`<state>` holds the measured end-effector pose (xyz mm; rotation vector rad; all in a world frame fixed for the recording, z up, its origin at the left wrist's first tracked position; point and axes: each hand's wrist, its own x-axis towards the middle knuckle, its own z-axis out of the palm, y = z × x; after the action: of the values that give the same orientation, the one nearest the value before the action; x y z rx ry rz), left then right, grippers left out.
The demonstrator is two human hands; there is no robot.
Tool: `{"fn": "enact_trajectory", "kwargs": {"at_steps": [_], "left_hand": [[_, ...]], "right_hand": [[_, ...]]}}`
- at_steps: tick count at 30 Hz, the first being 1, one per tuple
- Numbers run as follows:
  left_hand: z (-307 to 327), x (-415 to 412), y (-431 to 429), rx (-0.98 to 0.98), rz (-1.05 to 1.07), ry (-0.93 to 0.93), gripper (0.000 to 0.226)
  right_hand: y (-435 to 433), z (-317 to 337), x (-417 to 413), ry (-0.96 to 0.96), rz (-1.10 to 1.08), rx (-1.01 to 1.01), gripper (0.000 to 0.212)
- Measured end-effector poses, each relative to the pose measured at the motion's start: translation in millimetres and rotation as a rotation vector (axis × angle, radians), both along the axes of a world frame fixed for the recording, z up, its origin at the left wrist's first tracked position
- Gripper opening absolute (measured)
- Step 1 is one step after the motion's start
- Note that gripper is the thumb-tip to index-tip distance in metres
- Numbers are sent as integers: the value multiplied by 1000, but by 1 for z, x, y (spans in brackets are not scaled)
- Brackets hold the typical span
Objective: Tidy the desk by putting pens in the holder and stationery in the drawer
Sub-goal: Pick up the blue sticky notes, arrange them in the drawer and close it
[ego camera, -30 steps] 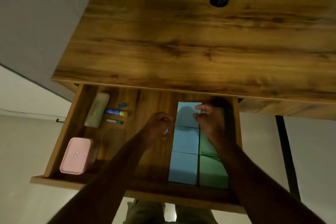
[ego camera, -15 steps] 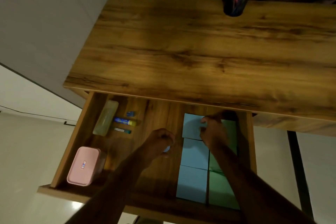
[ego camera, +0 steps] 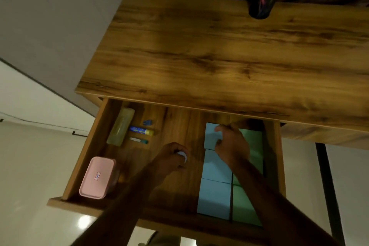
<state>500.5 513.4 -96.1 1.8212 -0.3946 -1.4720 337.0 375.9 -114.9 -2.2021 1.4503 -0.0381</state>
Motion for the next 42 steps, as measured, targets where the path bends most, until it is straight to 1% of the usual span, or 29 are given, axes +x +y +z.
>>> {"fn": "enact_trajectory", "kwargs": {"at_steps": [4, 5, 7, 10, 13, 16, 19, 21, 22, 24, 25, 27, 29, 31, 34, 39, 42], "left_hand": [[-2, 2, 16, -29, 198, 92, 23], [-3, 5, 23, -39, 244, 93, 24], [-5, 13, 38, -65, 285, 67, 27], [-1, 25, 54, -88, 299, 37, 31], [1, 35, 69, -93, 436, 69, 35], [3, 44, 85, -105, 493, 71, 36], [4, 53, 97, -98, 537, 79, 33], [4, 58, 102, -68, 524, 21, 34], [4, 60, 104, -57, 495, -38, 36], [9, 64, 107, -72, 374, -202, 34], [13, 66, 108, -82, 297, -288, 31], [17, 69, 113, -77, 210, -409, 32], [20, 72, 119, -68, 184, -472, 37], [23, 73, 123, -72, 141, -533, 37], [23, 78, 130, -82, 133, -574, 33], [15, 82, 140, -101, 150, -549, 31], [17, 82, 142, -126, 163, -549, 31]], "right_hand": [[30, 12, 24, -172, 269, 336, 63], [40, 12, 33, -190, 326, 401, 67], [58, 10, 49, -209, 418, 467, 69], [81, 8, 72, -230, 473, 467, 67], [98, 2, 88, -272, 502, 401, 60], [110, 6, 99, -286, 528, 381, 53], [120, 13, 111, -298, 552, 350, 58], [125, 13, 119, -305, 552, 338, 56], [126, 13, 123, -310, 538, 334, 50], [124, 14, 129, -313, 486, 316, 36], [122, 13, 133, -307, 459, 314, 33], [118, 11, 139, -280, 410, 319, 39], [115, 8, 144, -256, 379, 316, 45], [116, 3, 152, -236, 386, 301, 46], [119, -10, 165, -177, 429, 255, 44], [123, -25, 184, -30, 514, 281, 55], [123, -29, 188, -4, 553, 250, 55]]}}
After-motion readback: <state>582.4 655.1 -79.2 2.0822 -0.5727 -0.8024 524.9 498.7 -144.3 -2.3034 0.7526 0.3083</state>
